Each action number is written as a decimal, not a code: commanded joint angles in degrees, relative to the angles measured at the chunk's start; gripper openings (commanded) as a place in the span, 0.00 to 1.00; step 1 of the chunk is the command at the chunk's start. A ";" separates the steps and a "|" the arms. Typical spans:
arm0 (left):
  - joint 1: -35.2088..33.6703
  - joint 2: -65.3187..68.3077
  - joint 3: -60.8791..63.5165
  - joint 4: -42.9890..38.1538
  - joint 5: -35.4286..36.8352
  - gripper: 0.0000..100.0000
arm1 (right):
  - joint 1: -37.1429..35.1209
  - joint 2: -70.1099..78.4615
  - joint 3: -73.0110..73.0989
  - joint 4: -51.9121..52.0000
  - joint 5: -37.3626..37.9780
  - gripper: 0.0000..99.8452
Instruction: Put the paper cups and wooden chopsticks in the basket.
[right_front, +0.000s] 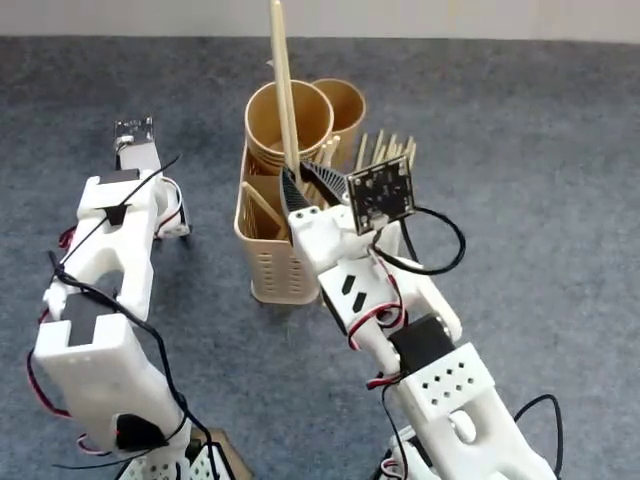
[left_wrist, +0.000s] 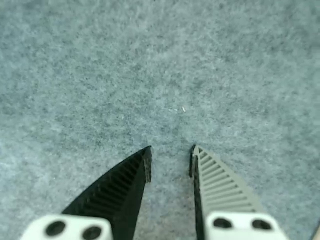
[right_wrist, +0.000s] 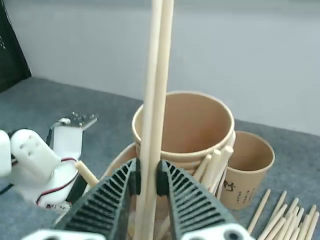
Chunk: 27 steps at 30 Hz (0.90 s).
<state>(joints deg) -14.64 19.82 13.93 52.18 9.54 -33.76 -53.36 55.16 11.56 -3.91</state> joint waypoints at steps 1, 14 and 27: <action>1.19 -0.57 -0.13 -1.58 -0.62 0.16 | -0.04 -0.04 -0.13 -1.10 0.70 0.04; 1.19 -0.57 -0.13 -1.58 -0.62 0.16 | -0.22 -6.02 -15.78 15.87 7.03 0.15; 1.27 -0.57 -0.04 -1.58 -0.62 0.16 | 15.52 -0.40 -16.22 16.04 9.67 0.15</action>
<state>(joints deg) -14.64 19.82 13.93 52.18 9.54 -19.25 -58.11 36.18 36.88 5.23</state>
